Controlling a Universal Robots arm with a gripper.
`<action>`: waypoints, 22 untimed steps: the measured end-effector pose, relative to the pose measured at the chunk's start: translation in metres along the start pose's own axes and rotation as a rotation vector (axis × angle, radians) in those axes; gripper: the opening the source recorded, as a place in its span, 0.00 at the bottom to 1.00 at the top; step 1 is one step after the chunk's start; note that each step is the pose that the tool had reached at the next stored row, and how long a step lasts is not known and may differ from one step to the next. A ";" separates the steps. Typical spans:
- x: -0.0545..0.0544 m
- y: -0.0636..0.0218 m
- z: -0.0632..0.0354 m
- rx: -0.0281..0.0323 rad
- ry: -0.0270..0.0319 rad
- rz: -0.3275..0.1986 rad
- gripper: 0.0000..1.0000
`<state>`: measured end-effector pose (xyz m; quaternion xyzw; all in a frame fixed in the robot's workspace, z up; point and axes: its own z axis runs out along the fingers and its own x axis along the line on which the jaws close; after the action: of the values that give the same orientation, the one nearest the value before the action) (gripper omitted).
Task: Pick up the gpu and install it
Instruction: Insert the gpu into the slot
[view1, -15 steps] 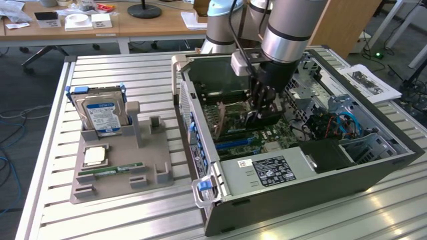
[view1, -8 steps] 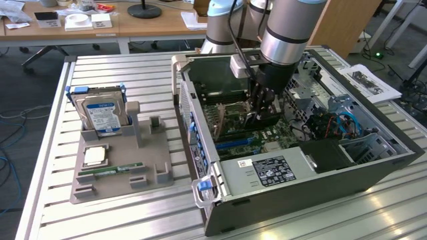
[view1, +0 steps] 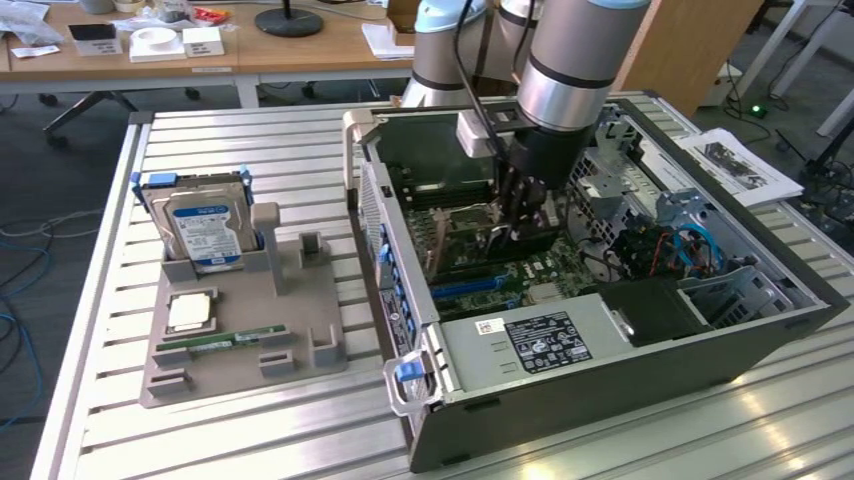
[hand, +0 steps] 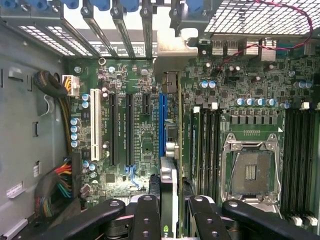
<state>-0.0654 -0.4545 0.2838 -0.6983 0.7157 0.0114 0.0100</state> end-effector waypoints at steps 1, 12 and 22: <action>0.000 0.0008 0.0004 0.0004 0.0000 0.000 0.27; 0.000 0.0074 0.0094 0.0046 0.0000 0.000 0.27; 0.001 0.0103 0.0115 0.0048 -0.0002 0.000 0.27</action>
<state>-0.0757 -0.4544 0.2723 -0.6984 0.7156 0.0097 0.0118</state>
